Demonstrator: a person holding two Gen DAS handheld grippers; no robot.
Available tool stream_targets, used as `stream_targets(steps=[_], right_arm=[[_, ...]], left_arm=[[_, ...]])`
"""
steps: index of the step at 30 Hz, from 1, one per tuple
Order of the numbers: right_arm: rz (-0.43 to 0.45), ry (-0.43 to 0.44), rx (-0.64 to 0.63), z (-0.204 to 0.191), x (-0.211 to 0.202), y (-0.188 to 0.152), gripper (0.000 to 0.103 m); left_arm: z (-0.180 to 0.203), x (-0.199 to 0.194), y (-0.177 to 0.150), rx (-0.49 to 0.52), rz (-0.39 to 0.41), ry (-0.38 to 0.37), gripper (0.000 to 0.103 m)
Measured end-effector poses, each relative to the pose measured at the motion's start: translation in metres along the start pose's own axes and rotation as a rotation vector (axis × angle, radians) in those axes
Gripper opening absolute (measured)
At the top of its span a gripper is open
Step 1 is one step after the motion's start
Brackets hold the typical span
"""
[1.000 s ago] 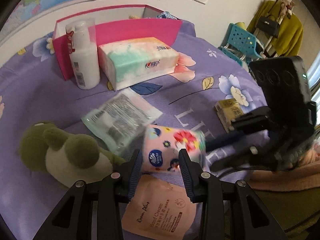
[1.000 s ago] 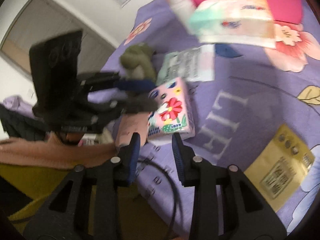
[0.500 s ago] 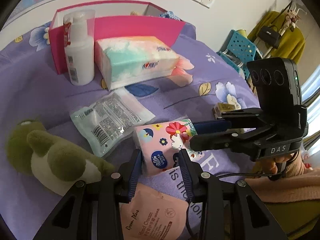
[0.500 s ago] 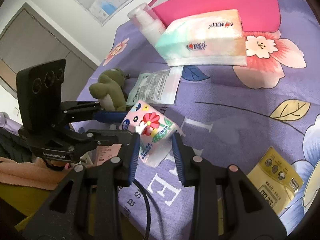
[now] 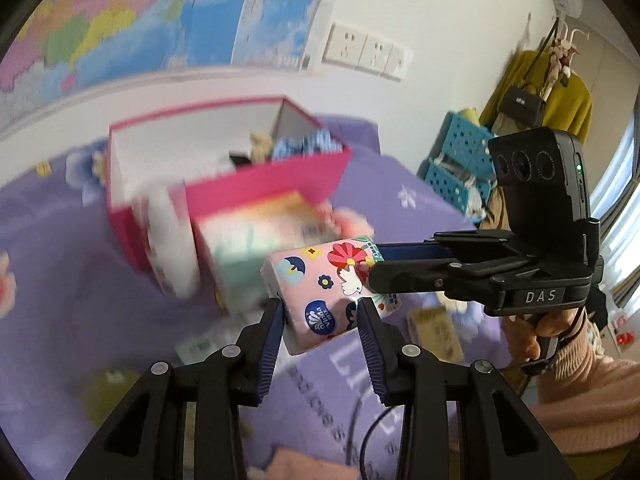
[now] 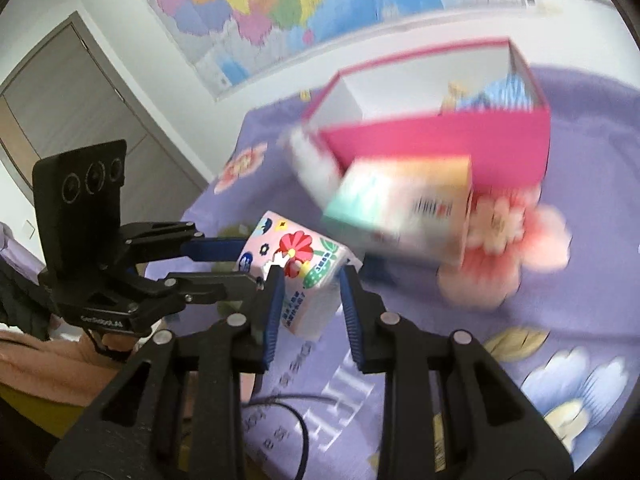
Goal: Organize soft objects
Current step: 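Carry the pink tissue pack over the pink box and release it inside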
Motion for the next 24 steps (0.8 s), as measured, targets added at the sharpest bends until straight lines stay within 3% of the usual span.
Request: stream_targets(steps=[14,24], right_arm=[[0.122,-0.009,0.014,0.030,0.016,0.118,0.032],[0.084,-0.035,0.079,0.060,0.069,0.156,0.032]], left_arm=[[-0.044,0.003,0.110,-0.008,0.096,0.100,0.038],[-0.101,0.032,0.136,-0.086,0.051,0.167,0.038]])
Point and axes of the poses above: each gripper's, at about its wrist camera, not at the fingertips, and x roughly the way its jaws point, z to its right, y to its top, the point moved 10 cm from there along x, roughly the way its jaws point, and after that the axes turned 2 degrees about -x, right-handed, at the moved point
